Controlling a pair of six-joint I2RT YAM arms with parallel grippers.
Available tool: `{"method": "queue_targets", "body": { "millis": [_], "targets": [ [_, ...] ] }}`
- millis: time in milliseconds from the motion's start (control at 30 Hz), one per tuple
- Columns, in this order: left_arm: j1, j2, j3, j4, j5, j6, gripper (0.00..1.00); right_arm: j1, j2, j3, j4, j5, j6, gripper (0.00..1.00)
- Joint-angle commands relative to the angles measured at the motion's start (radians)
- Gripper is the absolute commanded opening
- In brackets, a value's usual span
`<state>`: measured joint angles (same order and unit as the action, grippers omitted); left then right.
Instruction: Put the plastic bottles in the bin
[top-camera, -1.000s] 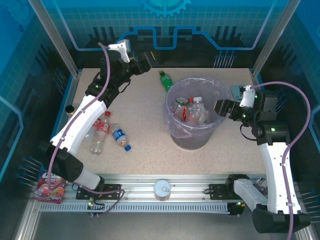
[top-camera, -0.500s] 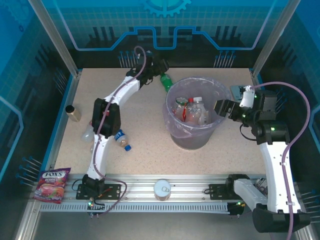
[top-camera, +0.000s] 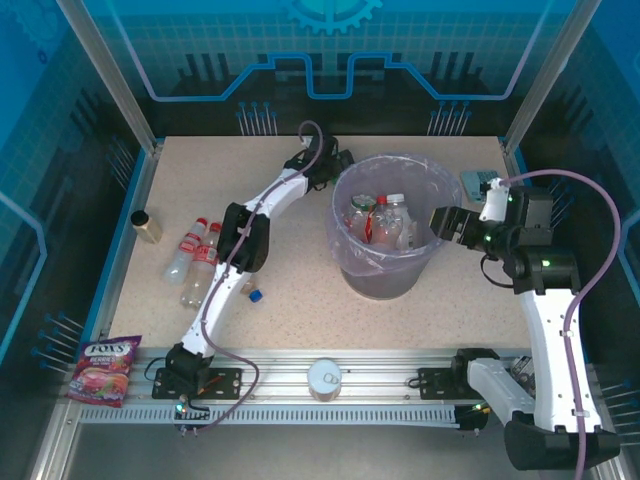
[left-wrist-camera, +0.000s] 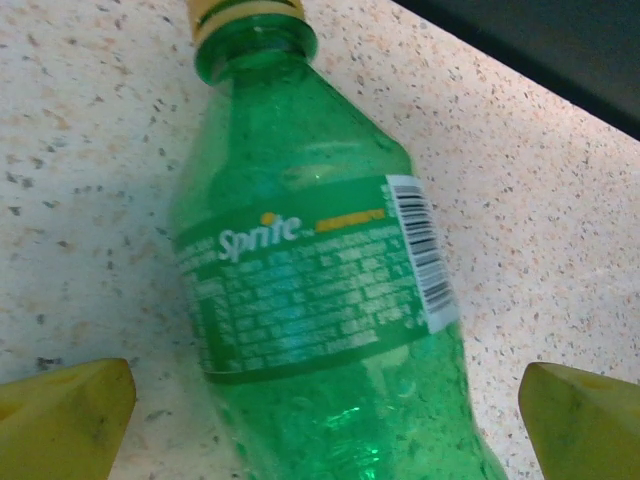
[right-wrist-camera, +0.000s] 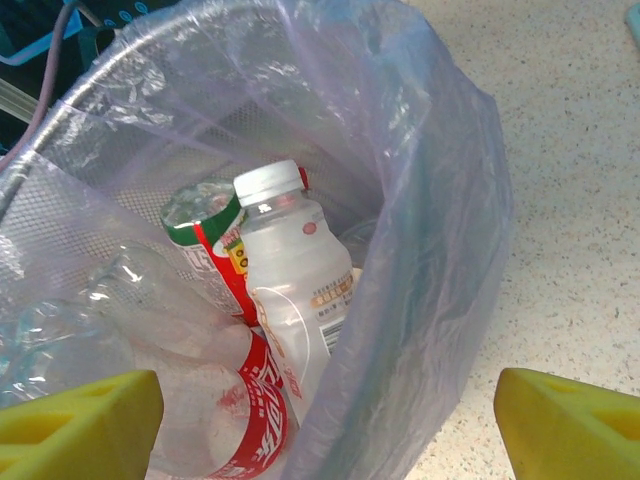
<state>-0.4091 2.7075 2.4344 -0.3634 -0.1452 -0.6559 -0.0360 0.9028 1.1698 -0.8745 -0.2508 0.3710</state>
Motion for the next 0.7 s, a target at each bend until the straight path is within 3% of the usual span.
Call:
{"method": "queue_targets", "body": {
  "millis": [0,100,267,433,667],
  "targets": [
    [0.008,0.013,0.029,-0.062,-0.054,0.005,0.99,-0.019,-0.012,-0.026,0.007,-0.014,-0.019,0.87],
    [0.010,0.004,0.007,-0.056,-0.062,0.010,0.97,-0.020,-0.013,-0.043,0.020,-0.019,-0.020,0.87],
    [0.009,0.005,0.006,-0.059,-0.056,0.017,0.80,-0.027,-0.010,-0.057,0.025,-0.021,-0.033,0.87],
    [0.009,-0.012,-0.023,-0.054,-0.047,0.018,0.70,-0.034,-0.007,-0.052,0.025,-0.027,-0.040,0.87],
    [0.010,-0.064,-0.097,-0.016,-0.034,0.011,0.68,-0.041,-0.013,-0.040,0.008,-0.030,-0.041,0.87]
  ]
}}
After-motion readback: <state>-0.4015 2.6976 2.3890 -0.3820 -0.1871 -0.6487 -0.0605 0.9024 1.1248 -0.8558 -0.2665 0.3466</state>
